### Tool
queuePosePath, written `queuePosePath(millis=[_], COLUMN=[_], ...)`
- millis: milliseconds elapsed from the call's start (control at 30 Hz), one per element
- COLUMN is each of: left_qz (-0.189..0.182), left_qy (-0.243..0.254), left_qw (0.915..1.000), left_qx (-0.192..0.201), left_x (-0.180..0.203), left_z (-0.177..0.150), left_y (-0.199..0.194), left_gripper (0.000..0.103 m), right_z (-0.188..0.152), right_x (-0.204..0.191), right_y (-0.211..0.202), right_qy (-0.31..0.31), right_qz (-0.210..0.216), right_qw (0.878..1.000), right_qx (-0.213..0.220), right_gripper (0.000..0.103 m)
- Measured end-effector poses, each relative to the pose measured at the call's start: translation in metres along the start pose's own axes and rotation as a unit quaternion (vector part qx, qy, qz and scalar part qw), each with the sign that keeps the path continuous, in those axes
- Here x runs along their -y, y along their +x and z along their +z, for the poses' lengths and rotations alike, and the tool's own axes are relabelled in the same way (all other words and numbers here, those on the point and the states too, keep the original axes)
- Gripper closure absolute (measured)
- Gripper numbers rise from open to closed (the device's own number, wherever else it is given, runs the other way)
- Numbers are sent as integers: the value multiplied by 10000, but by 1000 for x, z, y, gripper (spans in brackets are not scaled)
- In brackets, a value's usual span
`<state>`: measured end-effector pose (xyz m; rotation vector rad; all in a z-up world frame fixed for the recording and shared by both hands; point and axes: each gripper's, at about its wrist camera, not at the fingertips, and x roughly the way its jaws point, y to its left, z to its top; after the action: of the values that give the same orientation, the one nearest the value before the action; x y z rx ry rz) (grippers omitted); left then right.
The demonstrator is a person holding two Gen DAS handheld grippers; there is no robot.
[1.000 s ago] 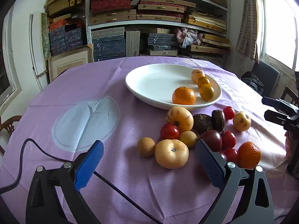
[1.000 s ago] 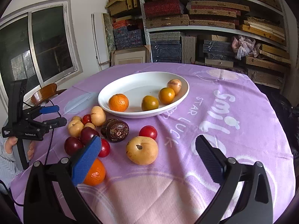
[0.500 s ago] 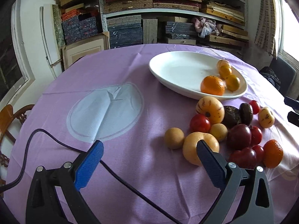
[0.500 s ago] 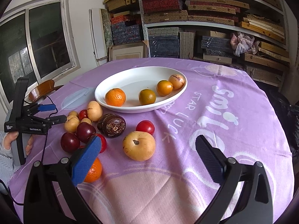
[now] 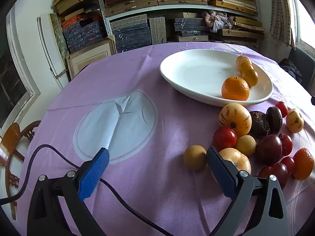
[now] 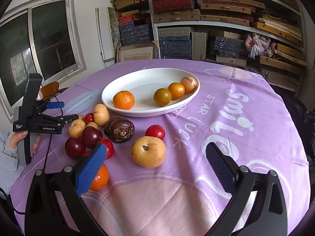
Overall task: Organize fruits
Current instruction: 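Move both tools back to the fruit cluster, left toward a small tan fruit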
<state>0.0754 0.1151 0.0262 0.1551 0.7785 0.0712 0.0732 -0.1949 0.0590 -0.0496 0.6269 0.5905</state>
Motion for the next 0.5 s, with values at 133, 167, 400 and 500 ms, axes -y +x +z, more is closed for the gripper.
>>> queuePosePath(millis=[133, 167, 400, 500], left_qz=[-417, -527, -1676, -1568], left_qy=[340, 429, -31, 136], left_qw=[9985, 9977, 9846, 9864], left_qx=[19, 15, -495, -466], left_x=[13, 16, -1, -1], left_z=[-1, -1, 0, -4], left_y=[-1, 0, 27, 23], left_gripper=[4, 4, 10, 34], right_z=[0, 0, -1, -1], right_x=[0, 1, 4, 4], right_y=[1, 1, 0, 0], right_qy=[30, 49, 125, 115], right_qz=[-9, 3, 89, 140], right_qw=[10000, 10000, 9999, 9998], right_qx=[-16, -24, -20, -36], right_gripper=[4, 4, 4, 4])
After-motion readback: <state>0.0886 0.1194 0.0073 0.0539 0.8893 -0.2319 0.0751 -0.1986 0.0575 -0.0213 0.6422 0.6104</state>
